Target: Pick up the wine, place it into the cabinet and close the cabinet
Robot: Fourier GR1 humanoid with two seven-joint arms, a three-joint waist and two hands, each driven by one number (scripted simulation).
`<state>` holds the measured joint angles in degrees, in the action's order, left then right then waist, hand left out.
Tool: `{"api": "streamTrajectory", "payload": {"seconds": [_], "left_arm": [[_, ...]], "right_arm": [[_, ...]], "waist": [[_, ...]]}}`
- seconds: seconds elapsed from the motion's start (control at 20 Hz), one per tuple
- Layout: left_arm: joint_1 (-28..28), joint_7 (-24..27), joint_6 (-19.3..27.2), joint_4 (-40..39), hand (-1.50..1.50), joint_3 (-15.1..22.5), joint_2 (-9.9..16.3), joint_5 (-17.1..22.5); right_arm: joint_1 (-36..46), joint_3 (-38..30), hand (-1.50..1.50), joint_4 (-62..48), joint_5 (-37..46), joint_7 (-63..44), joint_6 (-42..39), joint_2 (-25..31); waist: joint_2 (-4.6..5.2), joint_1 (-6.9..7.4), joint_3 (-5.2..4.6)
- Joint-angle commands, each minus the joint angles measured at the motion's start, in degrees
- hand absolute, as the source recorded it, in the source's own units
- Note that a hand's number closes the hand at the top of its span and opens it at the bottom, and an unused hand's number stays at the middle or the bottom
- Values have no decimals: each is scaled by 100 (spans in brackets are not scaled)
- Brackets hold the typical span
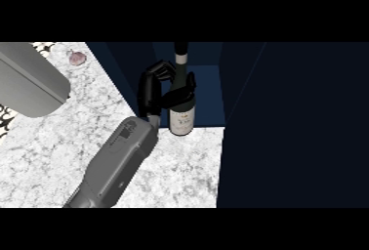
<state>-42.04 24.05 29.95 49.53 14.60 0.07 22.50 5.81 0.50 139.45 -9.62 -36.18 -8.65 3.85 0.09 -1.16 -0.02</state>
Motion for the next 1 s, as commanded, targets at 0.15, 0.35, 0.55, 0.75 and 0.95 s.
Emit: {"api": "streamTrajectory", "payload": {"seconds": [0.15,0.35,0.55,0.75,0.95], "left_arm": [[-896,-83,-12,-1007,150,-330,-5,-1],[-728,312,-289,-1200,150,-587,65,-169],[-1015,958,236,-1647,150,-325,-6,129],[-1563,1198,157,-2359,150,-797,-6,10],[-1923,1406,-82,-2937,150,-1209,128,-57]], "right_arm": [[89,-99,-150,185,-472,-10,-42,-17],[-982,-93,-150,597,-477,410,-440,-89],[-416,-166,-150,361,-643,196,-296,-41],[-479,-199,-150,312,-626,318,-342,-74],[-196,259,-150,481,-206,-79,-72,-224]], "waist": [[13,-4,2],[-2,1,5],[23,-98,1],[39,-113,2],[68,-140,-7]]}}
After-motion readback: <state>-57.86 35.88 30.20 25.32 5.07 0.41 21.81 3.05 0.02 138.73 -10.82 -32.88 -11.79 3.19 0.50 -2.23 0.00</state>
